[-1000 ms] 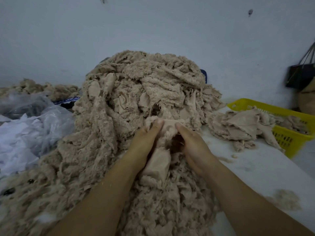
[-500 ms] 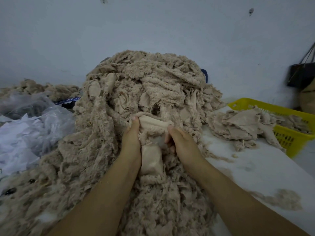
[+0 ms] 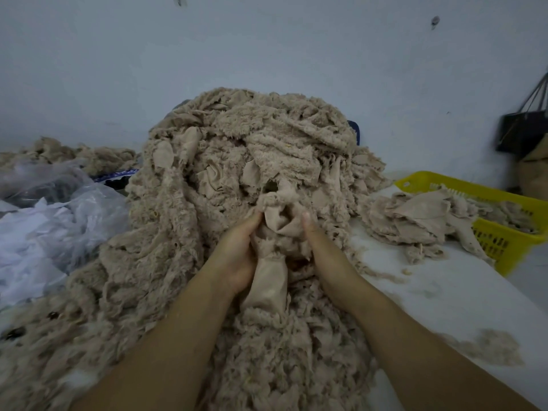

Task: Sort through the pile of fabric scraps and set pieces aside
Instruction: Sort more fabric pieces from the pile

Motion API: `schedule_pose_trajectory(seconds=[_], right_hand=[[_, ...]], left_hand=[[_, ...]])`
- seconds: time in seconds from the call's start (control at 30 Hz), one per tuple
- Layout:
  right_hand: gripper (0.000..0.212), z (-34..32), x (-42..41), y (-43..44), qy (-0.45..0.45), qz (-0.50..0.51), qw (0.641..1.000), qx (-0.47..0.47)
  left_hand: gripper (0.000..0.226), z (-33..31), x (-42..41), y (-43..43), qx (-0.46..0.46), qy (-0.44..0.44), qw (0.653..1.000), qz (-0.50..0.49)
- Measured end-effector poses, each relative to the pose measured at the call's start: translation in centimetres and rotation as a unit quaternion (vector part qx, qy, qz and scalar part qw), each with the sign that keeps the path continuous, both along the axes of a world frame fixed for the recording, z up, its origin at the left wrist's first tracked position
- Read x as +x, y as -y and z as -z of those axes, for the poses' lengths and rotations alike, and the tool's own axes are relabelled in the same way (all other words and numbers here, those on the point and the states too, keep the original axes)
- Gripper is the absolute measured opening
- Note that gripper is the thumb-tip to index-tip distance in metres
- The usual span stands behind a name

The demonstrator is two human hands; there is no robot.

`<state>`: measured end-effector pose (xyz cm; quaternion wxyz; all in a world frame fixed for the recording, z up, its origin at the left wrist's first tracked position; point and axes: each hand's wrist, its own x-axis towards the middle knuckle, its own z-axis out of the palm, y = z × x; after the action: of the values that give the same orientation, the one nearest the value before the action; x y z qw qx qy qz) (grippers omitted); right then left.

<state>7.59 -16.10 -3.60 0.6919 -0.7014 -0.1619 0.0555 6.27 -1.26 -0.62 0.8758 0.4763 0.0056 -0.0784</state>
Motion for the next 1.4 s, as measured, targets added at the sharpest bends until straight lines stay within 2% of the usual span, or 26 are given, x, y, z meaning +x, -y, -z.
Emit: schedule_pose_trajectory(seconds=[0.13,0.23,0.27,0.37,0.47,0.57,0.67,0.77,0.87,0.97,1.0,1.13,1.23,1.4], right_hand=[[0.076,0.3,0.5,0.3,-0.031,0.01,0.999,0.042],[0.038,-0.1,0.2,0.3,-0.015,0.041,0.999,0.009],[0.037,-0.2,0.2,0.2,-0.006,0.063,0.998,-0.012],[0.038,-0.4,0.0,0.1,0.021,0.101,0.994,-0.022],[0.036,-0.6,-0.5,0.2,0.08,0.119,0.988,-0.047],[0.036,-0.5,-0.6,-0.1,0.105,0.098,0.988,-0.053],[0.032,-0.4,-0.6,-0.3,0.1,0.09,0.989,-0.053],[0.032,-0.1,-0.3,0.1,0.076,0.107,0.99,-0.06],[0.031,0.0,-0.1,0.3,-0.006,0.089,0.996,-0.012],[0.075,0.1,0.1,0.3,-0.054,0.046,0.996,0.06],[0.08,0.0,0.0,0.3,-0.056,0.033,0.995,0.072],[0.043,-0.2,0.0,0.2,-0.076,0.006,0.993,0.085],[0.037,-0.1,0.3,0.2,-0.117,0.038,0.984,0.132],[0.042,0.1,0.6,0.1,-0.117,0.068,0.978,0.162]], left_hand=[[0.043,0.5,0.2,0.6,0.069,0.029,0.997,0.012],[0.062,0.6,0.1,0.8,0.115,0.066,0.991,0.032],[0.06,0.8,0.1,0.9,0.137,0.089,0.986,0.033],[0.021,1.1,0.3,1.3,0.206,0.129,0.97,-0.011],[0.015,1.0,0.7,0.9,0.196,0.048,0.97,-0.139],[0.028,0.8,0.6,0.2,0.092,-0.028,0.975,-0.202],[0.041,0.4,0.1,0.2,-0.039,-0.073,0.983,-0.165],[0.047,0.1,0.2,0.2,-0.056,-0.07,0.989,-0.116],[0.051,0.2,0.2,0.3,-0.004,-0.062,0.993,-0.099],[0.049,0.3,-0.2,0.9,0.051,-0.021,0.994,-0.09],[0.049,0.4,-0.3,1.1,0.07,-0.005,0.994,-0.083],[0.065,0.3,-0.9,1.7,0.194,0.039,0.979,-0.042],[0.048,0.5,-1.1,1.9,0.223,0.07,0.972,-0.002],[0.015,0.7,-1.0,2.1,0.184,0.124,0.975,0.009]])
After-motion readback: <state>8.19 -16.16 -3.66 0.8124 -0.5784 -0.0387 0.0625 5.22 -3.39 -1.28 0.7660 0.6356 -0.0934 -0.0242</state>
